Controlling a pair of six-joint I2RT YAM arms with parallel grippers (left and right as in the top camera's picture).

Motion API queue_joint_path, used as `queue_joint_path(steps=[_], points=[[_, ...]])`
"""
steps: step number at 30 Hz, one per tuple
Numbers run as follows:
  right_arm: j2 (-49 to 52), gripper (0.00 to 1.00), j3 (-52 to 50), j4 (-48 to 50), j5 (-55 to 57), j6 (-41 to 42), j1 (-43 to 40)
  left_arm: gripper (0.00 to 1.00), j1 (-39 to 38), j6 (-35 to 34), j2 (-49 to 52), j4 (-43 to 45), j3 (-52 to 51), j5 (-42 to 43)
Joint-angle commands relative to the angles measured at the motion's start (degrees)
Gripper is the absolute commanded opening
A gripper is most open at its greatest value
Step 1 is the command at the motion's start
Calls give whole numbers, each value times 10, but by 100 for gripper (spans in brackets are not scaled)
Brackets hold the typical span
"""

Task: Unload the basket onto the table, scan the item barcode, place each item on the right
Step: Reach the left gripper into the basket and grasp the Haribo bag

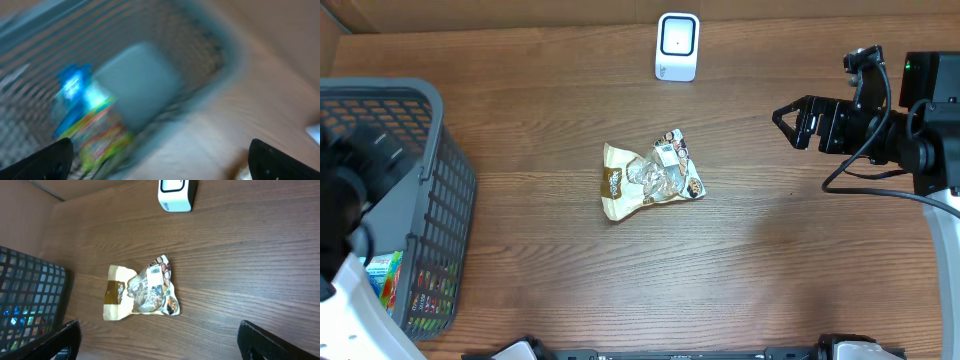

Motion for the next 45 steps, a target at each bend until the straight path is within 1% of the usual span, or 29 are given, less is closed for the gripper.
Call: queue_joint_path(steps=[1,3,5,7,12,18,24,30,35,37,40,44,45], points=[[-1,100,13,4,4,-4,2,100,131,-49,-32,-3,-117,-3],[-1,100,13,5,4,-4,2,100,205,-55,-43,8,-188,4],[-1,100,13,5,4,-4,2,100,239,-73,-44,20,-238,15],[-1,100,13,5,4,-4,2,100,257,-78,-44,46,-292,19],[-1,100,13,5,4,-4,2,100,263,-88,-44,129,-439,19],[-1,100,13,1,4,-4,2,100,262,-92,-44,227,-567,19],[-1,100,13,0,4,-4,2,100,262,-92,-43,326,-664,18],[-1,100,13,1,4,-4,2,100,262,-92,-35,431,-745,18],[-1,100,13,1,4,-4,2,100,262,-92,3,522,-810,18],[-1,100,13,1,4,-4,2,100,262,-92,18,540,-820,19],[-1,100,13,1,4,-4,2,94,262,-92,46,554,-825,20],[-1,100,13,1,4,-4,2,91,262,-86,56,546,-816,85],[-1,100,13,1,4,-4,2,90,262,-76,56,542,-807,117]])
